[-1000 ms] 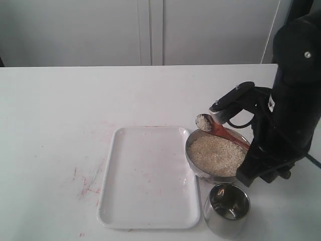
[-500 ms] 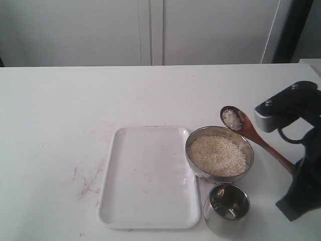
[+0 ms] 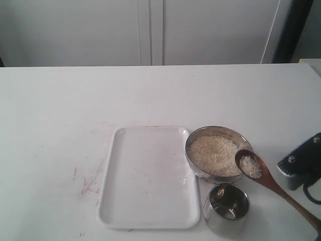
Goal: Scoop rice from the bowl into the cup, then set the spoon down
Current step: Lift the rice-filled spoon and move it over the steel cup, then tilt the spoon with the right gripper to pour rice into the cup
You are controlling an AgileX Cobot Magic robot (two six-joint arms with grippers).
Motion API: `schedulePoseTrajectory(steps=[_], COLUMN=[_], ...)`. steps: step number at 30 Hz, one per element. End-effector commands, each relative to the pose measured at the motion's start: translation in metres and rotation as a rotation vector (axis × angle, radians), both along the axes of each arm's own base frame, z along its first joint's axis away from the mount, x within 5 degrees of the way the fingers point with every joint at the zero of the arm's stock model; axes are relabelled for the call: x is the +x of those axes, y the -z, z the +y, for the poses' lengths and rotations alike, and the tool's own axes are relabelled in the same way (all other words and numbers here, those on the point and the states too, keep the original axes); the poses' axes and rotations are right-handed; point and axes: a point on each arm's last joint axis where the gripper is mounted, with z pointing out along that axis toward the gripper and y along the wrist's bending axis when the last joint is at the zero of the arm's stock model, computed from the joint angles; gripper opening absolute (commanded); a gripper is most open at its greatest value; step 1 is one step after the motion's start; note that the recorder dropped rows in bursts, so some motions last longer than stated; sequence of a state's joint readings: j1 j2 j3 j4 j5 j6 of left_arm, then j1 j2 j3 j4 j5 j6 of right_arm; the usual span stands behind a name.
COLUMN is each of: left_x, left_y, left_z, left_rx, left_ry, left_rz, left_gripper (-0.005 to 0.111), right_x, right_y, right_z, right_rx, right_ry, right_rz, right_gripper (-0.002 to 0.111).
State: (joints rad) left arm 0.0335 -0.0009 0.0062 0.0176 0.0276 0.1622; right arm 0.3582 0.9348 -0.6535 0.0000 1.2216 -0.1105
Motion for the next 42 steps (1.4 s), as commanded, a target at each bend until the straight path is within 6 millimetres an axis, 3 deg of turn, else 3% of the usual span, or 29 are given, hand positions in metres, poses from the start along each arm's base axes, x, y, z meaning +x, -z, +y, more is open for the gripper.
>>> schedulePoseTrajectory(steps=[1, 17, 31, 42], left_x=[0.000, 0.000, 0.000, 0.000], left_y=[-0.003, -0.003, -0.003, -0.003], left_z=[0.000, 0.000, 0.000, 0.000], left_rx=[-0.010, -0.010, -0.010, -0.010], left_ry=[0.008, 0.008, 0.008, 0.008], left_rz=[-0.012, -0.012, -0.012, -0.012], left_gripper=[0.014, 0.014, 0.014, 0.014], right_x=[-0.004, -0.002, 0.018, 0.022], right_y=[0.009, 0.008, 0.022, 0.019], right_z=[-0.005, -0.004, -0.005, -0.005], right_rx=[-0.061, -0.232, -0.402, -0.503], right_ry=[-0.051, -0.390, -0.450, -0.536], right_rz=[0.010, -0.042, 0.043, 0.003], right_gripper=[0.000, 0.000, 0.000, 0.000])
